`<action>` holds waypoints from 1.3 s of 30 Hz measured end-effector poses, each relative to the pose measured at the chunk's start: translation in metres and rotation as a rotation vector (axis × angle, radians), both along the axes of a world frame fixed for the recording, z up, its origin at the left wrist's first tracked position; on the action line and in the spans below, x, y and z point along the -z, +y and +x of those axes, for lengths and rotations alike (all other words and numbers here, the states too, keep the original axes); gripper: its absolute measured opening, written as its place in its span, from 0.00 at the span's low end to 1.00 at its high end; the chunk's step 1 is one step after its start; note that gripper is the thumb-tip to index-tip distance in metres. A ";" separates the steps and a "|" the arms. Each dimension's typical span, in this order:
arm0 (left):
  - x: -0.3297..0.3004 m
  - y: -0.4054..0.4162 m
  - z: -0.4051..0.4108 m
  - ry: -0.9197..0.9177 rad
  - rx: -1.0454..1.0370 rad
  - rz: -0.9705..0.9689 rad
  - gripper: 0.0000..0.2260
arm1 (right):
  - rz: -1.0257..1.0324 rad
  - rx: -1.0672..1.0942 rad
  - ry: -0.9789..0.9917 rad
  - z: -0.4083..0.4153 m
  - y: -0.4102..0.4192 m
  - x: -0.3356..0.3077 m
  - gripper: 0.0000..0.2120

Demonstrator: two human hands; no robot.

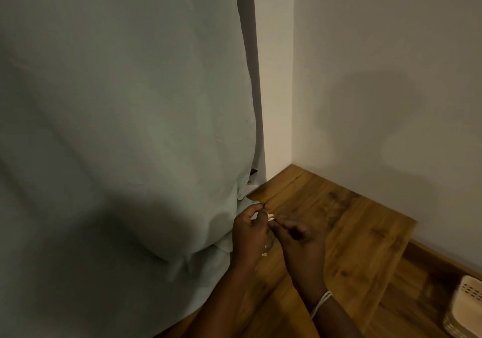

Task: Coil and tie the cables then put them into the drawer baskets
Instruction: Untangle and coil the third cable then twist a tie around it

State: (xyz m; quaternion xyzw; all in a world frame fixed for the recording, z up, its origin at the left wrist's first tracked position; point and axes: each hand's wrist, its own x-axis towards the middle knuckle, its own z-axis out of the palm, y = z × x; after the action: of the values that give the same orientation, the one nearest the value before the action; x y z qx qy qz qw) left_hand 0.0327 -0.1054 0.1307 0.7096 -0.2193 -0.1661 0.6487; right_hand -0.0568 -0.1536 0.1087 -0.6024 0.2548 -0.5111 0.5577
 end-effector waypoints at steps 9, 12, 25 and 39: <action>0.001 0.005 -0.003 -0.273 0.066 0.045 0.07 | 0.203 -0.150 0.040 -0.005 -0.006 -0.003 0.05; 0.008 0.008 -0.001 -0.333 0.100 0.077 0.08 | 0.240 -0.216 0.052 -0.007 -0.009 -0.002 0.05; 0.023 0.010 0.001 -0.496 0.142 0.054 0.08 | 0.057 -0.083 0.106 -0.009 -0.007 0.005 0.07; 0.030 0.009 0.006 -0.715 0.210 0.114 0.16 | 0.094 -0.097 -0.006 -0.008 -0.006 0.018 0.08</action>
State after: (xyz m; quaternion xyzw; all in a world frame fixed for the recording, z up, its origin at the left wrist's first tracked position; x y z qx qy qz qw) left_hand 0.0387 -0.0963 0.1007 0.7313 -0.4939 0.0148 0.4701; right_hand -0.0653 -0.1593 0.0909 -0.5856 0.2475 -0.4728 0.6102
